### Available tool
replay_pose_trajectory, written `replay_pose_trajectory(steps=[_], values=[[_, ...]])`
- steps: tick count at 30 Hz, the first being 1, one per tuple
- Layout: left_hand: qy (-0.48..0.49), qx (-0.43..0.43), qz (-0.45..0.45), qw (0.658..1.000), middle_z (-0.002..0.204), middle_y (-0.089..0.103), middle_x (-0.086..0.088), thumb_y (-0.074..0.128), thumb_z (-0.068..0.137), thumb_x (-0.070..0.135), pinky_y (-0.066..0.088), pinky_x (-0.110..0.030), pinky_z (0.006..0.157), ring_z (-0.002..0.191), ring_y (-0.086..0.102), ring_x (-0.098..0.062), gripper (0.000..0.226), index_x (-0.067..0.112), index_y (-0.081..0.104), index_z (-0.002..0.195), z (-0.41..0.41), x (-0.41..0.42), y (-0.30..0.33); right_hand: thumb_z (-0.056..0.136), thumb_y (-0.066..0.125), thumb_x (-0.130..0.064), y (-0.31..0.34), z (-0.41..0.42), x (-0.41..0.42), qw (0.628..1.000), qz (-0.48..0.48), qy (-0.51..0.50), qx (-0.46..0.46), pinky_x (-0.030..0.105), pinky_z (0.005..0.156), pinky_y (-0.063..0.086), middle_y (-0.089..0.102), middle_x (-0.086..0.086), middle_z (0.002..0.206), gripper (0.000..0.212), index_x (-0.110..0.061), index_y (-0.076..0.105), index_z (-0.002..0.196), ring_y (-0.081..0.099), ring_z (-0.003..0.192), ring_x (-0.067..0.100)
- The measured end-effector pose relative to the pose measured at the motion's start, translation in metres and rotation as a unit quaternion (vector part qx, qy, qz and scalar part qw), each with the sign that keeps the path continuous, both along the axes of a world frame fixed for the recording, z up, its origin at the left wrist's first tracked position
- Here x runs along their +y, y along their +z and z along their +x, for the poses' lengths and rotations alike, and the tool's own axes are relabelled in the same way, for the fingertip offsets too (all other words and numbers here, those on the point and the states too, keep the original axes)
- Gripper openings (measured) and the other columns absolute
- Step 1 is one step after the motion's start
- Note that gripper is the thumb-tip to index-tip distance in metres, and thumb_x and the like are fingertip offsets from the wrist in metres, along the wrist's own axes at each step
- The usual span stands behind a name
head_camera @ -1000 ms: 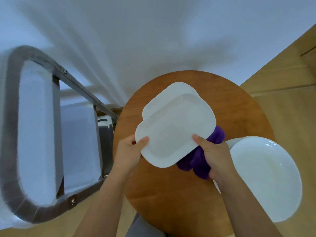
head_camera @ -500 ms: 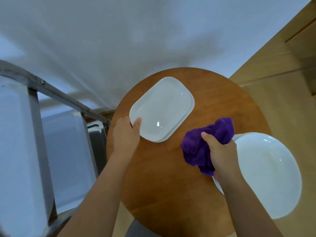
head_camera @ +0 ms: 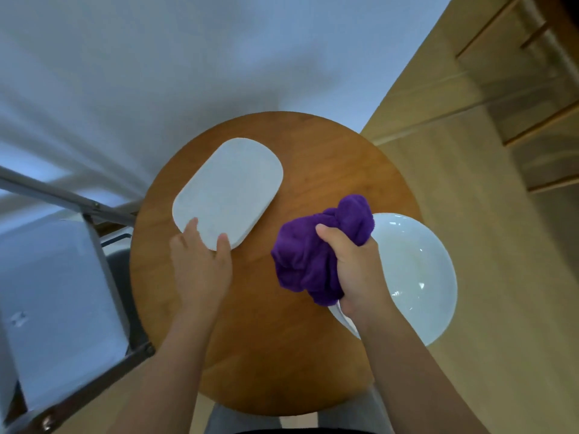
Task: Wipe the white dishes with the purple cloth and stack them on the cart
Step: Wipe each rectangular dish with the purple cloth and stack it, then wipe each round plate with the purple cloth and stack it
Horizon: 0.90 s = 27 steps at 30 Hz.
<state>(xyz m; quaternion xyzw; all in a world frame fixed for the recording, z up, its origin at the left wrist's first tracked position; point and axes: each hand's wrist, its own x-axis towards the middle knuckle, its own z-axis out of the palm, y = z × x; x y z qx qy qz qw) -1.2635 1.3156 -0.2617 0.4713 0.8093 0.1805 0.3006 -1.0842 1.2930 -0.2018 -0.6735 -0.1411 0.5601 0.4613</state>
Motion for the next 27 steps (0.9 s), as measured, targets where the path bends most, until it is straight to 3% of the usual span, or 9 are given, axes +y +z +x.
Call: replay_pose_trajectory(steps=[2,4,7,10,14,19,22,27], values=[[-0.047,-0.053,-0.006,0.997,0.112,0.059,0.0,0.053,0.094,0.034,0.053,-0.035,0.082,0.097,0.058,-0.015,0.03,0.023,0.053,0.122,0.032,-0.024,0.01,0.081,0.068,-0.019,0.004,0.016,-0.007,1.0,-0.004,0.004,0.027,0.028,0.062,0.055,0.072,-0.002,0.08,0.015,-0.021,0.067,0.096,0.07,0.076,0.015],[-0.075,-0.092,-0.028,0.993,0.09,0.062,0.012,0.054,0.094,0.032,0.051,-0.026,0.069,0.082,0.058,-0.005,0.003,0.033,0.056,0.096,0.065,-0.047,0.016,0.082,0.068,-0.019,0.007,0.038,-0.012,0.999,-0.003,0.015,0.053,0.029,0.063,0.053,0.072,-0.002,0.079,0.015,-0.02,0.066,0.097,0.07,0.077,0.017],[-0.065,-0.12,-0.075,0.988,0.076,0.06,0.01,0.057,0.091,0.036,0.044,-0.02,0.057,0.069,0.056,-0.003,0.013,0.032,0.054,0.079,0.109,-0.075,0.015,0.082,0.066,-0.017,0.015,0.079,-0.018,0.996,0.011,0.037,0.079,0.032,0.066,0.052,0.07,0.0,0.079,0.011,-0.018,0.066,0.094,0.07,0.08,0.021],[-0.018,-0.093,-0.107,0.99,0.072,0.057,0.006,0.063,0.086,0.043,0.038,-0.018,0.052,0.064,0.054,-0.008,0.021,0.029,0.05,0.077,0.139,-0.093,0.012,0.085,0.062,-0.013,0.025,0.124,-0.019,0.99,0.054,0.038,0.127,0.034,0.07,0.054,0.068,0.004,0.083,0.006,-0.016,0.065,0.089,0.068,0.081,0.021],[0.056,-0.056,-0.09,0.993,0.07,0.055,0.008,0.066,0.086,0.036,0.032,-0.015,0.048,0.061,0.052,-0.007,0.026,0.029,0.044,0.074,0.156,-0.101,0.013,0.086,0.058,-0.013,0.028,0.17,-0.016,0.983,0.083,0.043,0.159,0.038,0.081,0.051,0.066,0.006,0.09,0.008,-0.012,0.063,0.093,0.065,0.091,0.024],[0.016,0.038,-0.097,0.994,0.074,0.054,0.004,0.056,0.093,0.029,0.039,-0.026,0.054,0.065,0.051,-0.013,0.021,0.02,0.047,0.076,0.162,-0.099,0.019,0.087,0.058,-0.013,0.021,0.192,-0.02,0.987,0.065,0.043,0.137,0.036,0.076,0.053,0.066,0.006,0.09,0.007,-0.012,0.063,0.092,0.066,0.09,0.024],[-0.01,0.102,-0.104,0.989,0.08,0.047,0.005,0.049,0.096,0.029,0.035,-0.027,0.058,0.068,0.047,-0.013,0.018,0.017,0.045,0.083,0.168,-0.098,0.022,0.087,0.058,-0.013,0.016,0.196,-0.025,0.991,0.044,0.052,0.115,0.036,0.076,0.054,0.065,0.007,0.09,0.007,-0.011,0.063,0.092,0.066,0.088,0.025],[0.016,0.093,-0.082,0.992,0.082,0.04,0.005,0.046,0.098,0.023,0.032,-0.024,0.061,0.068,0.041,-0.011,0.016,0.016,0.039,0.086,0.175,-0.097,0.025,0.086,0.059,-0.015,0.013,0.209,-0.027,0.993,0.035,0.057,0.099,0.033,0.067,0.054,0.065,0.005,0.087,0.009,-0.012,0.06,0.095,0.067,0.083,0.021]])
